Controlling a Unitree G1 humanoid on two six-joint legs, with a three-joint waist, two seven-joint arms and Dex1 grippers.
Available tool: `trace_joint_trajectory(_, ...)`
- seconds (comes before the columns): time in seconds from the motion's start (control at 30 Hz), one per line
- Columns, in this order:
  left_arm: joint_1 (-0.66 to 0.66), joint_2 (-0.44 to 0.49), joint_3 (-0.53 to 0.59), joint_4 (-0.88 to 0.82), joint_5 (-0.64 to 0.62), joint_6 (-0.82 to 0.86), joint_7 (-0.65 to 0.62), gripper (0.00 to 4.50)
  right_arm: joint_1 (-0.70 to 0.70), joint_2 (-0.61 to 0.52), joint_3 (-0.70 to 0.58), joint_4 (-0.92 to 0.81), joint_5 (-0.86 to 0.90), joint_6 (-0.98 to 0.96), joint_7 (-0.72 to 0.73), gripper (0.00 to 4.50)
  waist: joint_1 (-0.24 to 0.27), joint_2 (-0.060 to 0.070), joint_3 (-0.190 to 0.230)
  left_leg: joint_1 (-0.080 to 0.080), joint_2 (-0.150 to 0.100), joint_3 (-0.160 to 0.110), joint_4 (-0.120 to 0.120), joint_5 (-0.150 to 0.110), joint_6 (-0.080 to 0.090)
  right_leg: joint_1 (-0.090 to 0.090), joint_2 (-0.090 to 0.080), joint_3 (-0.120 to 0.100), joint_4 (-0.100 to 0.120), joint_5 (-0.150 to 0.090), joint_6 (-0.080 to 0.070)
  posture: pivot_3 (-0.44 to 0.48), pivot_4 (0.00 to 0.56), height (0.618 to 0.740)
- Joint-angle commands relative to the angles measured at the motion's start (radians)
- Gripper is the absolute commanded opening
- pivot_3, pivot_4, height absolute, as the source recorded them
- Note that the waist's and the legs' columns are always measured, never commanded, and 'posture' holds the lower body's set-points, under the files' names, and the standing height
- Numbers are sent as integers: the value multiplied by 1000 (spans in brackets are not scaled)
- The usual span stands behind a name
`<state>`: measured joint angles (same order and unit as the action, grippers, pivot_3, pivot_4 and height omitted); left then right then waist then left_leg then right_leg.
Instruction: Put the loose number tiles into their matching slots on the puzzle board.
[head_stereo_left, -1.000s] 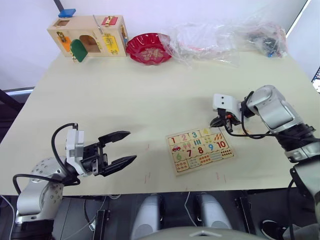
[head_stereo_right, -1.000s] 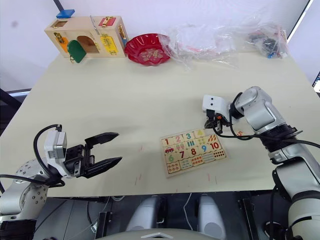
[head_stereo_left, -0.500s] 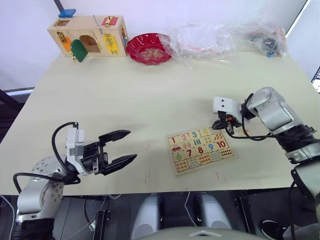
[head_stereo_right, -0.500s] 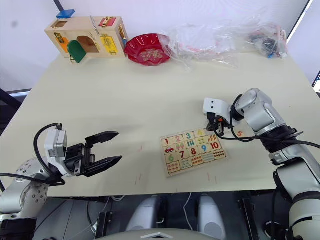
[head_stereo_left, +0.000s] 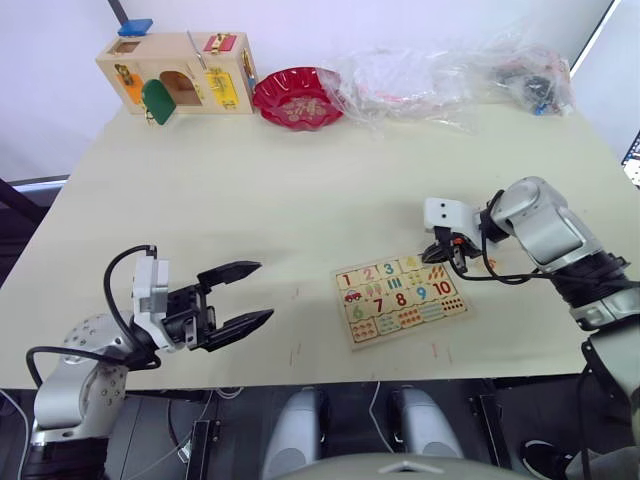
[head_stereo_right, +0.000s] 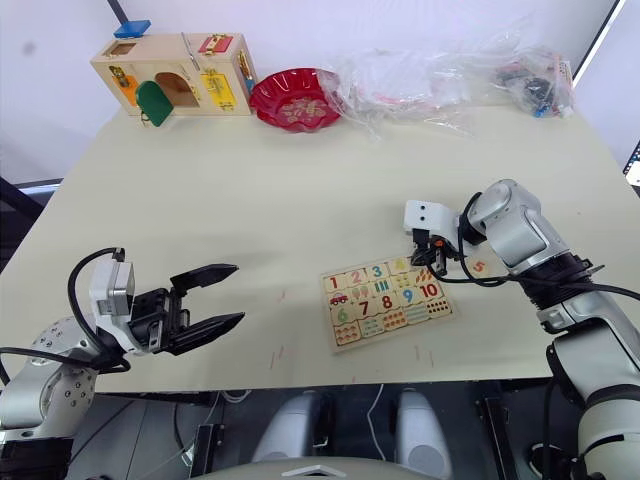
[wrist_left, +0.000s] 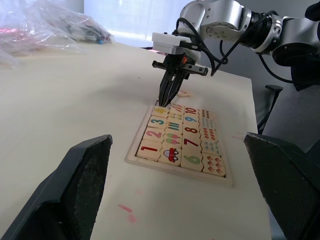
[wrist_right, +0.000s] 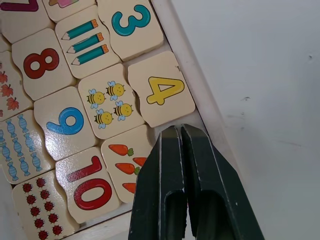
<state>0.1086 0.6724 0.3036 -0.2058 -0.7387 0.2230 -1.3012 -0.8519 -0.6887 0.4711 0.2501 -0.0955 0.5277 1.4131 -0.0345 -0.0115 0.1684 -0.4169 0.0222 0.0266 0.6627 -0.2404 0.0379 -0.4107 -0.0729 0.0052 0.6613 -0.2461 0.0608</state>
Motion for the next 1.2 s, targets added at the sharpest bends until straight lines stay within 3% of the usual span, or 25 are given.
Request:
trace_joint_trajectory(0.03,1,7,13,-26,-7,-7,-1,4500,-3,-3,-6,-36,6,6,8,97,0,0,0,0,0,0,0,0,0,0,0,0,0,0,0,0,150,740)
trace_joint_trajectory(1.03,5,4,14,-29,-6,-7,7,4500,6,-16,-12,-56,8,19,7,97,0,0,0,0,0,-1,1,0,0,1,0,0,0,0,0,0,150,740)
trace_joint_trajectory(1.2,13,2,15,-37,-6,-9,16,4500,48,-74,-112,-129,61,19,-23,97,5,0,0,0,0,-1,1,0,0,1,0,0,0,0,0,0,150,740)
